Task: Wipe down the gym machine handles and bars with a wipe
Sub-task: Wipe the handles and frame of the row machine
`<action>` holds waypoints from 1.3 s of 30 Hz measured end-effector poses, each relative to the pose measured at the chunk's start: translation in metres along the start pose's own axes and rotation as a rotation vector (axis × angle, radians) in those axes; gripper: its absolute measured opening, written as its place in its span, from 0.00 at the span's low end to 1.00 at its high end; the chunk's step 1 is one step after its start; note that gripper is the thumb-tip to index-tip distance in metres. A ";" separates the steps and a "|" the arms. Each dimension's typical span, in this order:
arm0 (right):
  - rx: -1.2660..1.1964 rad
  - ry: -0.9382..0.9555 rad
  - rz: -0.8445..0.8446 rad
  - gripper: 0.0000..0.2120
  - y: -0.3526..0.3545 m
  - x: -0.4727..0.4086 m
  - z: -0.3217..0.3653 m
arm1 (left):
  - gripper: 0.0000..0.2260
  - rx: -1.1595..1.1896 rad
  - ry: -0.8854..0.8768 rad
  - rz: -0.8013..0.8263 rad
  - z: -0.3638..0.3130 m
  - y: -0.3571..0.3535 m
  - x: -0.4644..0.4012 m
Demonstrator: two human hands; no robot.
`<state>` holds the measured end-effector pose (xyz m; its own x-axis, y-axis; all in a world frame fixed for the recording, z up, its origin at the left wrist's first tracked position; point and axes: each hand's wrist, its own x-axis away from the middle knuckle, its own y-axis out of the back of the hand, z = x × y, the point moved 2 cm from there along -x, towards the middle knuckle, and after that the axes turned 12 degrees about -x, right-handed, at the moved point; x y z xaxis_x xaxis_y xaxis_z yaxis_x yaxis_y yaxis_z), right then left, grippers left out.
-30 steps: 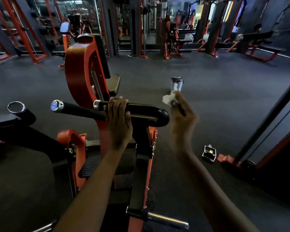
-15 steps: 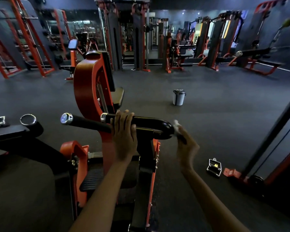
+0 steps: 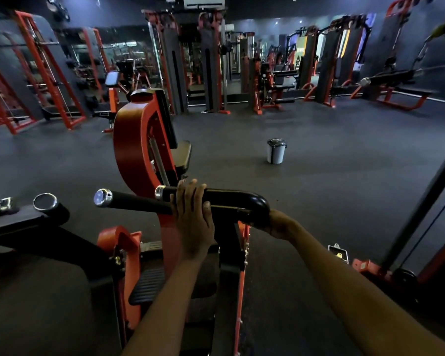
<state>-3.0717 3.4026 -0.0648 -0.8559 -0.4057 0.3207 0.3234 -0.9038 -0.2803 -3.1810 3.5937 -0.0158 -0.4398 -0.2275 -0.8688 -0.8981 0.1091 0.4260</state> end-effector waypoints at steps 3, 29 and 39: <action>-0.244 0.031 -0.052 0.14 -0.004 0.019 -0.012 | 0.16 -0.005 -0.012 -0.010 0.003 -0.003 0.000; 1.117 0.971 -0.194 0.20 0.014 0.076 -0.060 | 0.17 -0.045 -0.035 0.024 0.005 0.001 0.000; 0.628 0.698 -0.333 0.14 -0.017 0.041 0.061 | 0.18 -0.033 -0.014 0.001 0.001 0.001 0.000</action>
<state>-3.0880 3.3925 0.0082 -0.9220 -0.1294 -0.3650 0.0056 -0.9469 0.3215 -3.1818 3.5948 -0.0159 -0.4411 -0.2133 -0.8718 -0.8971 0.0771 0.4351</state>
